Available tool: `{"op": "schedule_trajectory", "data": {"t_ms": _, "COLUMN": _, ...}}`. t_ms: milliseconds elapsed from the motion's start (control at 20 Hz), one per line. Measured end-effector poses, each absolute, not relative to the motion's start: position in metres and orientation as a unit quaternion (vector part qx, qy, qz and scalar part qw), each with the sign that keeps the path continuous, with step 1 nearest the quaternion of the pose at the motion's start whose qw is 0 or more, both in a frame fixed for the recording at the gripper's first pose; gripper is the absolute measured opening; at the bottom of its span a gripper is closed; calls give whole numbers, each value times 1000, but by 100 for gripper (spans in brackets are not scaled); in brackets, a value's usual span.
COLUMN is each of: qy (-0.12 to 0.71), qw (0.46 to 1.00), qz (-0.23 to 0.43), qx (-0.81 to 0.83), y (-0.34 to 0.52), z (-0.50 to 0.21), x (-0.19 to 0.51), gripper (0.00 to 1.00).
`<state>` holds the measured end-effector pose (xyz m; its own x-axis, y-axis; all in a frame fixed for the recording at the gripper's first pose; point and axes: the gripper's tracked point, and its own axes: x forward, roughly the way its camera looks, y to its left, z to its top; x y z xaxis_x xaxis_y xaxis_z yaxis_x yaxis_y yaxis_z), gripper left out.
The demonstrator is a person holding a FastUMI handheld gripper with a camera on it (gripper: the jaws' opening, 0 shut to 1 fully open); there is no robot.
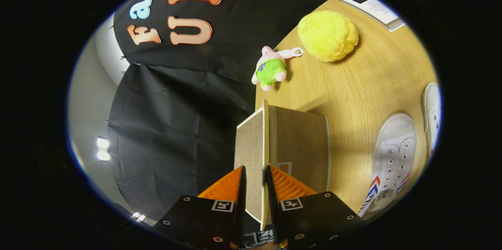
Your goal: Open the storage box then place both shoes into the box .Put the left shoe in first, then the right shoe, with the right side of both shoes facing outward in a uniform manner.
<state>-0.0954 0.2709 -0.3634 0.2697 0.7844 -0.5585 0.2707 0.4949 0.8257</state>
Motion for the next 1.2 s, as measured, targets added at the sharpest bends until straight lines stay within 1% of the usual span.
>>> {"op": "schedule_trajectory", "data": {"t_ms": 150, "qy": 596, "qw": 646, "qz": 188, "qx": 437, "y": 279, "z": -375, "x": -111, "gripper": 29}}
{"op": "schedule_trajectory", "data": {"t_ms": 250, "qy": 603, "qw": 633, "qz": 200, "qx": 443, "y": 287, "z": -368, "x": -117, "gripper": 18}}
{"op": "schedule_trajectory", "data": {"t_ms": 450, "qy": 602, "qw": 612, "qz": 197, "qx": 474, "y": 287, "z": -346, "x": -113, "gripper": 5}}
{"op": "schedule_trajectory", "data": {"t_ms": 550, "qy": 587, "qw": 602, "qz": 213, "qx": 498, "y": 295, "z": -318, "x": -104, "gripper": 4}}
{"op": "schedule_trajectory", "data": {"t_ms": 700, "qy": 550, "qw": 619, "qz": 254, "qx": 499, "y": 306, "z": -269, "x": -83, "gripper": 5}}
{"op": "schedule_trajectory", "data": {"t_ms": 850, "qy": 533, "qw": 634, "qz": 287, "qx": 481, "y": 338, "z": -233, "x": -68, "gripper": 5}}
{"op": "schedule_trajectory", "data": {"t_ms": 1050, "qy": 521, "qw": 645, "qz": 326, "qx": 454, "y": 394, "z": -210, "x": -54, "gripper": 5}}
{"op": "schedule_trajectory", "data": {"t_ms": 1200, "qy": 527, "qw": 655, "qz": 336, "qx": 425, "y": 437, "z": -208, "x": -50, "gripper": 7}}
